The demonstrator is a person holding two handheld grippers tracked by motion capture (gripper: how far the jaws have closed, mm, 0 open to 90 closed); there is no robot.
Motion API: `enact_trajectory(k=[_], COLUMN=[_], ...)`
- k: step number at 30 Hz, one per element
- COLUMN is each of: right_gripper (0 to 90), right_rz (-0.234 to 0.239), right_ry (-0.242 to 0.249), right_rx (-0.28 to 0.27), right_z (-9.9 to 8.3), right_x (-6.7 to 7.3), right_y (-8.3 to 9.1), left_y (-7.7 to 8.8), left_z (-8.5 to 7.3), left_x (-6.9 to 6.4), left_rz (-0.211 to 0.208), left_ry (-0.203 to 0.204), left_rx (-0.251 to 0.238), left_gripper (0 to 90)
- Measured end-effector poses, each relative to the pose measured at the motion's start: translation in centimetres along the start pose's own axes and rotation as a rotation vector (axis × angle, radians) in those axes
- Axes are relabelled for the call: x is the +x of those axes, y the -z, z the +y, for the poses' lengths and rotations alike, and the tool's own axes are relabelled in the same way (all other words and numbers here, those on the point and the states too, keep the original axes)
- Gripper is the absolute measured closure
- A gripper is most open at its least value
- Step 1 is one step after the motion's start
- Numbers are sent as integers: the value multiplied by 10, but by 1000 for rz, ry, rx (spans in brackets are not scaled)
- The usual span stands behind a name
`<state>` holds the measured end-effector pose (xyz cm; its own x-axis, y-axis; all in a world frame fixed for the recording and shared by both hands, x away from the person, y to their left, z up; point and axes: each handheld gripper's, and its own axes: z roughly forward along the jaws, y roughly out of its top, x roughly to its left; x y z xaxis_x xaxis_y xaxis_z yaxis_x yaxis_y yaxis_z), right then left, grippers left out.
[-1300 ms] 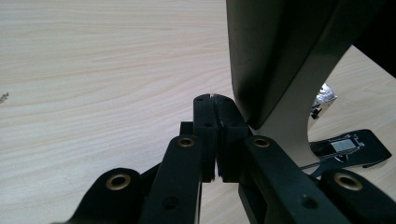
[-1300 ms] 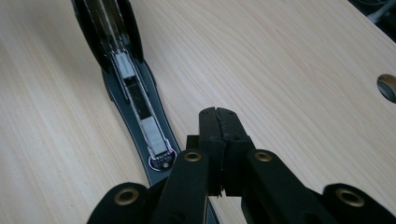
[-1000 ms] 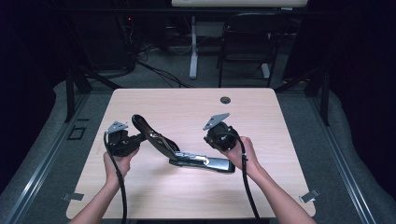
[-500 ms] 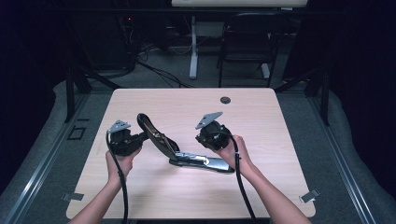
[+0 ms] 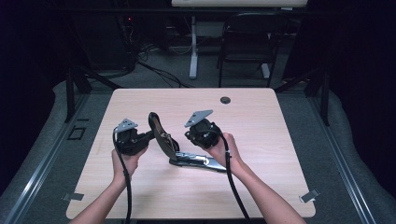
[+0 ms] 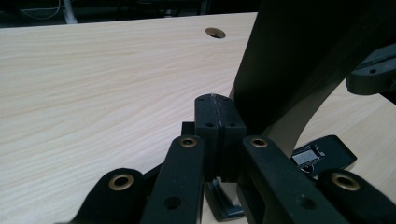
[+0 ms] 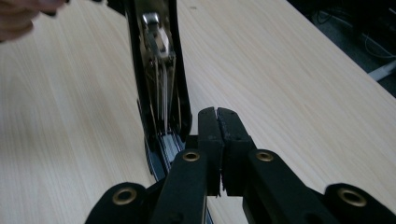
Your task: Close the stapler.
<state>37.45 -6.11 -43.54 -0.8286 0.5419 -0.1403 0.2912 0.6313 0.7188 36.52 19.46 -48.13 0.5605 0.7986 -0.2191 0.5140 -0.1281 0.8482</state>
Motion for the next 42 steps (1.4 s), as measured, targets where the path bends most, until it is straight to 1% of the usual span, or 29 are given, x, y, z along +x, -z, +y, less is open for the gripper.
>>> enact_trajectory(k=[3,6,8,12,14,15,16,17,19,21,23,25,28,30,33,34,35,36,38,40,42], right_gripper=[890,892,900,900,900,900,900,900,900,900,900,900,900,900,900,900,900,900,900,900,900], right_rz=[3,-5,-15,-20,-15,-17,-33,-36,-36,-31,-45,-44,-45,-41,-47,-51,-57,-57,-67,-65,-76], right_ry=[3,12,17,21,4,-1,-2,-8,-47,-71,-73,-85,-96,-111,-116,-117,-115,-111,-107,-116,-121], right_rx=[-28,-63,-83,-100,-115,-118,-125,-126,-131,-139,-136,-137,-130,-139,-136,-137,-132,-125,-108,-105,-102], right_z=[7,15,18,20,19,19,18,15,8,2,-6,-12,-20,-25,-32,-34,-36,-39,-45,-51,-57], right_x=[5,11,13,15,14,14,14,12,7,5,4,2,-1,-4,-6,-6,-6,-6,-7,-9,-11], right_y=[2,4,6,8,11,13,15,18,23,26,29,31,35,38,41,41,42,41,42,43,45], left_y=[-5,-10,-13,-21,-25,-27,-29,-30,-32,-34,-35,-34,-32,-30,-27,-27,-26,-26,-25,-25,-25], left_z=[0,1,1,0,0,0,-1,-1,-2,-3,-3,-3,-2,-3,-4,-5,-5,-6,-7,-8,-9], left_x=[-4,-8,-10,-17,-20,-22,-23,-24,-25,-26,-26,-24,-21,-17,-10,-9,-7,-6,-4,-2,-1], left_rz=[-7,-8,-12,-30,-45,-43,-46,-53,-55,-61,-64,-69,-73,-73,-64,-52,-50,-43,-35,-22,-22], left_ry=[-14,-27,-45,-60,-72,-79,-86,-87,-91,-98,-100,-108,-113,-109,-83,-78,-75,-65,-62,-54,-54], left_rx=[11,20,31,48,58,65,66,76,83,94,99,115,124,132,144,145,152,155,164,167,173], left_gripper=[896,896,900,900,900,900,900,900,900,897,880,847,778,733,650,620,591,536,478,415,364])
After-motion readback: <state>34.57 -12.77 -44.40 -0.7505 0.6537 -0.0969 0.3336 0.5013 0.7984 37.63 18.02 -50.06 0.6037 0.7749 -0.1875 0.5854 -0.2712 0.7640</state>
